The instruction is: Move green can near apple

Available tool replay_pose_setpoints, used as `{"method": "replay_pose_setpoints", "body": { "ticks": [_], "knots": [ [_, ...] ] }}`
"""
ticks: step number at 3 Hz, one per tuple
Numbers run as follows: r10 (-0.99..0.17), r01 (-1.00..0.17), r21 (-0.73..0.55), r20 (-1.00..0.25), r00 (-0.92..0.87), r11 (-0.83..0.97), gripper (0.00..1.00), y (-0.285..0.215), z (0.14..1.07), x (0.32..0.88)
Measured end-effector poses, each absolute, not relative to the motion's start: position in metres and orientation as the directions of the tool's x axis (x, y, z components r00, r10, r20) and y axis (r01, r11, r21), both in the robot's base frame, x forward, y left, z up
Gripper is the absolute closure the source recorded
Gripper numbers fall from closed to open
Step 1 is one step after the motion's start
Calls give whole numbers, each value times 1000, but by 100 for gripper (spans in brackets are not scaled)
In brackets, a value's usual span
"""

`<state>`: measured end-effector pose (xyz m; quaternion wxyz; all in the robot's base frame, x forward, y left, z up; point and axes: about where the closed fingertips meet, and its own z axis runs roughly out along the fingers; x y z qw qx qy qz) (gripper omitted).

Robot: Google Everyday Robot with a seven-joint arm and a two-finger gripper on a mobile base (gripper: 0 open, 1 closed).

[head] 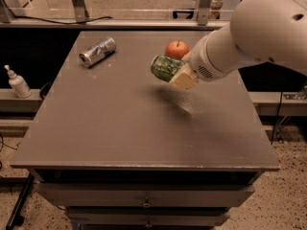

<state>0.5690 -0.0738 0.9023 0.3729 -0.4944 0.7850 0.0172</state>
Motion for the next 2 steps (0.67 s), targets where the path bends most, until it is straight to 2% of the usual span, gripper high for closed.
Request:
{"method": "replay_pose_setpoints", "body": {
  "ticks": [1,2],
  "knots": [
    [-759,-785,-327,-597,-260,526,100,-108,893,587],
    [-766,-813,-293,-587,-263,503,100,-118,874,601]
  ]
}}
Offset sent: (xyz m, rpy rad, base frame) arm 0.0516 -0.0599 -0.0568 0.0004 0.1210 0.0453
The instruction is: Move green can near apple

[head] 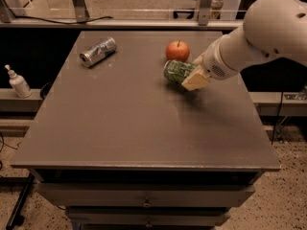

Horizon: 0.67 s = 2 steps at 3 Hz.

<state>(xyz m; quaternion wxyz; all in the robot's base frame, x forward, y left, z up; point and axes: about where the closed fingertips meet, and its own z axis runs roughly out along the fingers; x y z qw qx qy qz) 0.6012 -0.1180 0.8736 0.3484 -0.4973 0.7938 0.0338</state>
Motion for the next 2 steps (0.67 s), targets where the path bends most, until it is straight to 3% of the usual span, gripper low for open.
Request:
{"method": "replay_pose_setpoints", "body": {
  "ticks": [2],
  "knots": [
    [-803,-890,-249,-566,-186,382,100,-90,846,629]
  ]
}}
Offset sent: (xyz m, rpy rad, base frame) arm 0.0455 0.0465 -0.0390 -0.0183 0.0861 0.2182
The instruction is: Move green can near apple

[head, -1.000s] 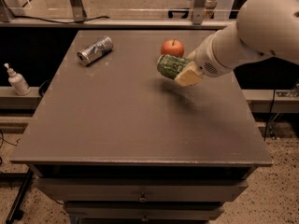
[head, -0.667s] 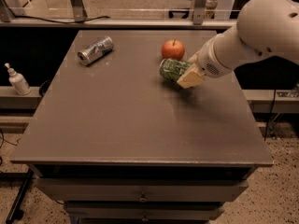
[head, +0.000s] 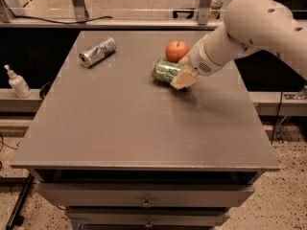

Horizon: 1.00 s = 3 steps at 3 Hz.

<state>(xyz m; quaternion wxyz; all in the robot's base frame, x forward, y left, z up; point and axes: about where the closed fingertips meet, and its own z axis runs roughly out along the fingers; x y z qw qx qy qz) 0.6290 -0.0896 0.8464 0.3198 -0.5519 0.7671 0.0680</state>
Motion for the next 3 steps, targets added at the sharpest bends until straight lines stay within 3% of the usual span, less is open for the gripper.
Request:
{"method": "replay_pose_setpoints", "body": {
  "ticks": [1,3],
  "knots": [
    [-805,-893,-247,-564,-183,376,82,-88,847,630],
    [-814,-898,-247,-553,-178,364,36,-87,847,634]
  ]
}}
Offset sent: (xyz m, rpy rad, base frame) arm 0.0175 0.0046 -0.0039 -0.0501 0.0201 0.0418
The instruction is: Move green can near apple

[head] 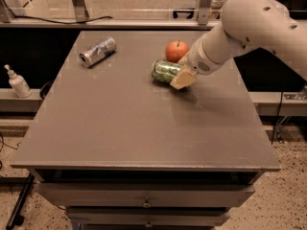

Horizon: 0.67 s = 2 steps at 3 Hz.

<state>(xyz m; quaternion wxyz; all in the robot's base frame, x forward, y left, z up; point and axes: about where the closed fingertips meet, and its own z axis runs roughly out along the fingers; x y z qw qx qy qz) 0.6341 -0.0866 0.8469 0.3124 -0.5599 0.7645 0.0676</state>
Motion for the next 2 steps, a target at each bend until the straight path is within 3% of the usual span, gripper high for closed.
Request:
{"method": "replay_pose_setpoints", "body": {
  "ticks": [1,2],
  "knots": [
    [-827,-898,-260,-535,-173,356,13,-90,851,637],
    [-837,-891,-279,-520,-172,357,0,-95,857,638]
  ]
}}
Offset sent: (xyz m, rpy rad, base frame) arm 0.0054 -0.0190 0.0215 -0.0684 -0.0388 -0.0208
